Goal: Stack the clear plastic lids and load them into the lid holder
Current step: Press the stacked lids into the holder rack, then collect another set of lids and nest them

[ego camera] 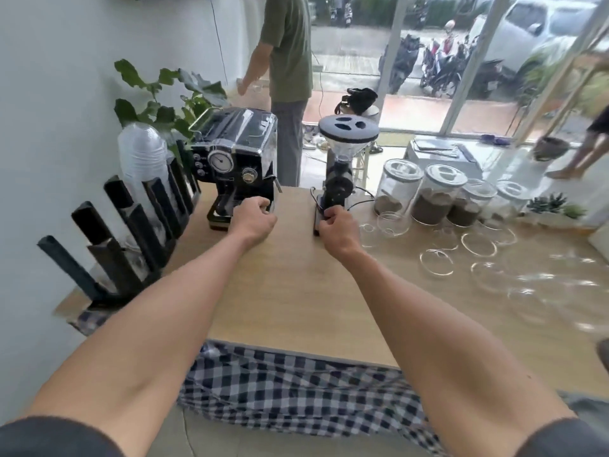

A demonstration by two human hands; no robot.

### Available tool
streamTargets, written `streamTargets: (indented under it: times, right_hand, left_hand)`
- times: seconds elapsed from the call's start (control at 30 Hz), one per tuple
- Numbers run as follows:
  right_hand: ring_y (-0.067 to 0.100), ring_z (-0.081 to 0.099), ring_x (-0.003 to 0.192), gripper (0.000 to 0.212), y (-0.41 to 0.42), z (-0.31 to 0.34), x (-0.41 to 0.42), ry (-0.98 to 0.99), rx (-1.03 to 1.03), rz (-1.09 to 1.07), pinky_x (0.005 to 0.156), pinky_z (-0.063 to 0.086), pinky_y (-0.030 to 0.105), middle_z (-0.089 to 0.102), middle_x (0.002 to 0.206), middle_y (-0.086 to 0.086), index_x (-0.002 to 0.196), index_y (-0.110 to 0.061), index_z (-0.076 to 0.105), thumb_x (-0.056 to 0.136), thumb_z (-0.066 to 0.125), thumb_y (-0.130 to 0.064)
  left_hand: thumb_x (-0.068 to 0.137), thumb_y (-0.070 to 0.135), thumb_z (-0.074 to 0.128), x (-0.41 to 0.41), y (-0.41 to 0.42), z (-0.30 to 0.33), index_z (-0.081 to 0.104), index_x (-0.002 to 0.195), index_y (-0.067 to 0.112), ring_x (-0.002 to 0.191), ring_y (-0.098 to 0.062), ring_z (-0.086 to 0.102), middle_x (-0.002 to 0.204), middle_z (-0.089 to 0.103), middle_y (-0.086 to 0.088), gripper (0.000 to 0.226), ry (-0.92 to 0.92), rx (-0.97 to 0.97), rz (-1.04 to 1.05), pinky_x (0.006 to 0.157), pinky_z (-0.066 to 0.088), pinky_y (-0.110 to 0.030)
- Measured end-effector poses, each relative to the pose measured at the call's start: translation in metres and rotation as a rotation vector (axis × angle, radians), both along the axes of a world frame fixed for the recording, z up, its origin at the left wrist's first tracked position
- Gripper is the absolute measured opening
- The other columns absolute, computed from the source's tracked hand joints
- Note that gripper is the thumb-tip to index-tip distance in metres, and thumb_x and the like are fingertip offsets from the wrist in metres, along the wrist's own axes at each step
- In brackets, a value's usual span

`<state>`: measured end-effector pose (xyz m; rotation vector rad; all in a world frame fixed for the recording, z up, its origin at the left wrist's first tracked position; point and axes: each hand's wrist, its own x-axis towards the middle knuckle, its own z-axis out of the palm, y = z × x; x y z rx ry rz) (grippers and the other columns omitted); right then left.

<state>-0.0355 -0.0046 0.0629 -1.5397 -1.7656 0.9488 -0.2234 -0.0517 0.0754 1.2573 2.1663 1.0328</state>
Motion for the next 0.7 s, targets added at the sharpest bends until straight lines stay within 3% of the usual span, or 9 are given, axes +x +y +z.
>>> streamTargets:
  times: [0.1, 0.23, 0.33, 0.57, 0.7]
  right_hand:
    - [0.032, 0.067, 0.109, 0.032, 0.023, -0.013, 0.066, -0.037, -0.015, -0.029, 0.099, 0.054, 0.045, 0.072, 0.116, 0.012, 0.127, -0.012, 0.065, 0.097, 0.061, -0.021]
    - [0.033, 0.068, 0.111, 0.034, 0.049, -0.026, 0.144, -0.028, -0.021, -0.075, 0.096, 0.050, 0.036, 0.074, 0.117, 0.016, 0.129, -0.007, 0.067, 0.097, 0.063, -0.019]
    - [0.034, 0.067, 0.112, 0.031, 0.064, -0.037, 0.194, -0.060, -0.028, -0.081, 0.091, 0.047, 0.032, 0.074, 0.116, 0.017, 0.125, -0.006, 0.068, 0.096, 0.062, -0.015]
    - [0.031, 0.066, 0.115, 0.040, 0.093, -0.063, 0.268, -0.075, -0.103, -0.093, 0.095, 0.048, 0.033, 0.072, 0.121, 0.013, 0.133, -0.009, 0.064, 0.093, 0.061, -0.016]
    - [0.032, 0.063, 0.119, 0.041, 0.105, -0.084, 0.289, -0.087, -0.129, -0.122, 0.097, 0.050, 0.037, 0.067, 0.128, 0.014, 0.133, -0.010, 0.064, 0.093, 0.063, -0.021]
  left_hand:
    - [0.087, 0.018, 0.068, 0.065, 0.030, -0.014, 0.068, 0.128, 0.012, 0.102, -0.022, 0.067, 0.098, 0.073, 0.001, 0.042, -0.008, -0.031, -0.005, 0.090, 0.048, -0.025]
    - [0.087, 0.019, 0.066, 0.146, 0.061, -0.029, 0.068, 0.131, 0.012, 0.112, -0.028, 0.066, 0.119, 0.074, -0.009, 0.044, -0.050, -0.020, -0.033, 0.099, 0.051, -0.032]
    - [0.085, 0.021, 0.067, 0.196, 0.080, -0.041, 0.070, 0.126, 0.014, 0.113, -0.029, 0.067, 0.115, 0.076, -0.008, 0.042, -0.049, -0.022, -0.052, 0.102, 0.052, -0.038]
    - [0.084, 0.017, 0.068, 0.263, 0.109, -0.059, 0.065, 0.136, 0.013, 0.103, -0.020, 0.063, 0.104, 0.071, -0.003, 0.052, -0.024, -0.098, -0.085, 0.091, 0.046, -0.024]
    - [0.081, 0.018, 0.072, 0.274, 0.129, -0.072, 0.056, 0.146, 0.016, 0.129, -0.027, 0.057, 0.141, 0.062, -0.011, 0.067, 0.042, -0.153, -0.141, 0.098, 0.044, -0.028]
